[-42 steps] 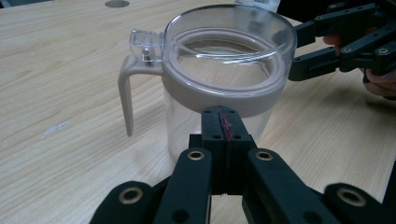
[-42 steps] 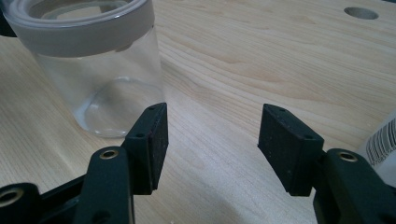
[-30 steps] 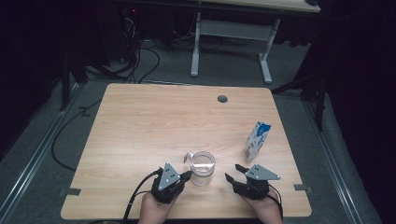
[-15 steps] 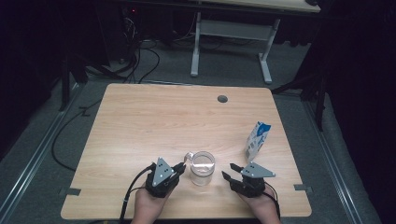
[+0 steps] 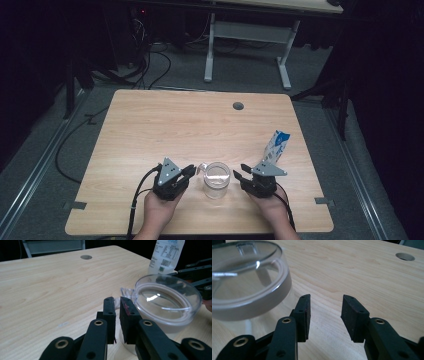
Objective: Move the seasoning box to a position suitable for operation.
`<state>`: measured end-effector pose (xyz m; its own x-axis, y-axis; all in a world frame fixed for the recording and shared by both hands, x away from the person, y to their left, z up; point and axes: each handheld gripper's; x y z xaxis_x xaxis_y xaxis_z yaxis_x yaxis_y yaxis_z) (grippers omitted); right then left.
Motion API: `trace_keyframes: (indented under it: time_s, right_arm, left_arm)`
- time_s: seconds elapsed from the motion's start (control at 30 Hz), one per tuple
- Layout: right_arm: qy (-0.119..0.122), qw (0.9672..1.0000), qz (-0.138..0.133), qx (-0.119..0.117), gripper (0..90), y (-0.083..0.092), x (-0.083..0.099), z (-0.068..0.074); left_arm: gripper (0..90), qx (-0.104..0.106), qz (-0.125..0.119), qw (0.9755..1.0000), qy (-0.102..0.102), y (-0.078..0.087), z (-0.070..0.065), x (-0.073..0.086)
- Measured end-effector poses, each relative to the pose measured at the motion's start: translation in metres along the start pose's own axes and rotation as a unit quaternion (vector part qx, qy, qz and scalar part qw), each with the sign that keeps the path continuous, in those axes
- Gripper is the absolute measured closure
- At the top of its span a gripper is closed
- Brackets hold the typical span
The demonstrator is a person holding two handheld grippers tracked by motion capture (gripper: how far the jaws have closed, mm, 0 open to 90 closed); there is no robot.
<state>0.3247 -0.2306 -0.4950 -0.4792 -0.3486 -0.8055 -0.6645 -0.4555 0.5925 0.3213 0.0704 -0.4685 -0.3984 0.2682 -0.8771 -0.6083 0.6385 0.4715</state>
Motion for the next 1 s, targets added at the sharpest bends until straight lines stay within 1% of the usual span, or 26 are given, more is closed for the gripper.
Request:
trace_keyframes:
  time_s: [0.07,0.17,0.3,0.37,0.43,0.53,0.57,0.63,0.67,0.7,0.77,0.93,1.0]
  right_arm:
    - [-0.007,0.9999,-0.003,-0.008,60.9,0.000,-0.003,-0.002]
    - [-0.012,0.9997,-0.009,-0.017,62.5,0.001,-0.004,-0.003]
    - [0.003,0.9997,-0.015,-0.018,66.8,0.004,-0.004,0.003]
    - [0.006,0.9997,-0.016,-0.018,67.4,0.006,-0.003,0.004]
    - [0.007,0.9996,-0.019,-0.021,68.5,0.007,-0.003,0.005]
    - [0.012,0.9995,-0.018,-0.023,70.3,0.008,-0.002,0.005]
    - [0.012,0.9995,-0.018,-0.023,71.4,0.007,-0.002,0.006]
    - [0.014,0.9994,-0.018,-0.025,74.8,0.007,-0.001,0.007]
    - [0.018,0.9995,-0.017,-0.019,81.0,0.008,-0.001,0.008]
    - [0.018,0.9995,-0.017,-0.019,81.0,0.008,-0.001,0.008]
    - [0.024,0.9994,-0.019,-0.019,86.3,0.009,-0.001,0.010]
    - [0.025,0.9992,-0.021,-0.022,89.4,0.011,-0.001,0.013]
    - [0.026,0.9992,-0.021,-0.023,90.0,0.012,-0.001,0.013]
  left_arm:
    - [84.7,-0.003,-0.004,1.0000,0.001,0.001,0.000,-0.004]
    - [86.3,0.001,-0.009,1.0000,0.003,-0.001,-0.001,-0.010]
    - [88.1,0.000,-0.012,0.9999,-0.004,-0.008,-0.007,-0.017]
    - [88.9,0.002,-0.013,0.9999,-0.001,-0.013,-0.009,-0.019]
    - [89.3,0.001,-0.011,0.9999,-0.004,-0.016,-0.011,-0.020]
    - [89.7,-0.002,-0.011,0.9999,-0.006,-0.020,-0.013,-0.021]
    - [89.8,-0.003,-0.011,0.9999,-0.003,-0.022,-0.013,-0.021]
    - [90.0,-0.007,-0.006,0.9999,-0.004,-0.024,-0.012,-0.021]
    - [90.0,-0.007,-0.005,0.9999,-0.005,-0.024,-0.012,-0.020]
    - [90.0,-0.009,-0.004,0.9999,-0.007,-0.024,-0.012,-0.020]
    - [90.0,-0.006,-0.003,0.9999,-0.009,-0.026,-0.013,-0.020]
    - [90.0,-0.010,-0.004,0.9999,-0.013,-0.026,-0.014,-0.019]
    - [90.0,-0.012,-0.005,0.9998,-0.018,-0.026,-0.015,-0.019]
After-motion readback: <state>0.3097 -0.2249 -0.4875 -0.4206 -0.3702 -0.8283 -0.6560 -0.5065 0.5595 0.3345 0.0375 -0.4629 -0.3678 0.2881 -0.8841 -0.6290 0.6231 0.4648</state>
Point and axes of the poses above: each handheld gripper's, and its own axes: y roughly backward along the jaws, x roughly out of its underside, z roughly to its left, and after that the axes turned 5 degrees about z, right-handed
